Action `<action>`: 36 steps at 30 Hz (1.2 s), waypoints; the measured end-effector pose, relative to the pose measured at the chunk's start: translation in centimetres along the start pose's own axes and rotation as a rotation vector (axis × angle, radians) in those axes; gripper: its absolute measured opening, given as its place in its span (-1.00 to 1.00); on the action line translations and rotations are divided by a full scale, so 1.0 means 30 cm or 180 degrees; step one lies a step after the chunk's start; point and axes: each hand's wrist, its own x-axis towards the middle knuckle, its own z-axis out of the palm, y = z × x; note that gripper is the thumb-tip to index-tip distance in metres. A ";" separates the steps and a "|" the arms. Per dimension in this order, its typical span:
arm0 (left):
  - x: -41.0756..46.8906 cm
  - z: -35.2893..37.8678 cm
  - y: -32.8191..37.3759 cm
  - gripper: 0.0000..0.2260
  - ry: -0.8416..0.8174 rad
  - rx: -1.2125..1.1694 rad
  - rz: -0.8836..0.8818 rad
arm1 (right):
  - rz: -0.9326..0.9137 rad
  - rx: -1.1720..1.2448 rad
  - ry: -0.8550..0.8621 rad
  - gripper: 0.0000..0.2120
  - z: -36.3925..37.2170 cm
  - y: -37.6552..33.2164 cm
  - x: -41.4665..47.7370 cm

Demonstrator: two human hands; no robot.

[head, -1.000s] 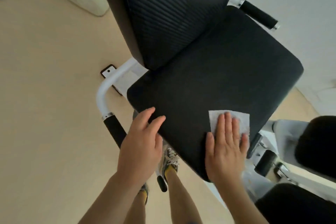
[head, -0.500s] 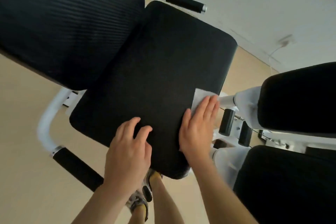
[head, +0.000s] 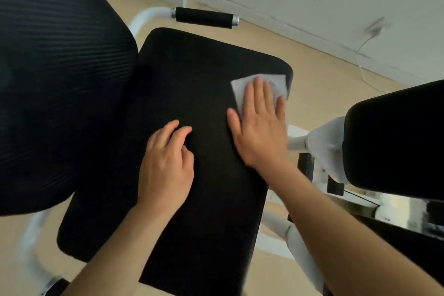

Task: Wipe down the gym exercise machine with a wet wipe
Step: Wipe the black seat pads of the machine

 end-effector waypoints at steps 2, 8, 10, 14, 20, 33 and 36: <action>0.084 -0.018 -0.004 -0.67 0.0193 -0.0256 -0.0099 | -0.1144 -0.0041 -0.0225 -0.32 0.052 -0.132 -0.260; 0.211 -0.042 -0.033 -0.75 0.0337 -0.0327 0.0095 | -0.2529 -0.0083 -0.0682 -0.38 0.045 -0.077 -0.206; 0.206 -0.023 -0.032 -0.75 0.0366 -0.0103 0.0196 | -0.1490 -0.0204 -0.0296 -0.35 -0.008 0.031 0.090; 0.176 0.047 -0.021 -0.66 0.0327 0.0599 0.0312 | -0.0161 -0.0164 0.0012 -0.35 -0.049 0.077 0.343; 0.172 0.067 -0.044 -0.57 0.0359 0.0662 0.0423 | -0.1457 -0.0073 -0.0465 -0.36 -0.023 -0.006 -0.009; 0.182 0.073 -0.050 -0.58 0.0507 0.0534 0.0501 | -0.0440 0.0030 -0.0524 -0.34 -0.025 -0.031 -0.040; 0.182 0.072 -0.048 -0.58 0.0519 0.0531 0.0532 | -0.1243 0.0015 -0.0663 -0.42 -0.048 0.050 0.083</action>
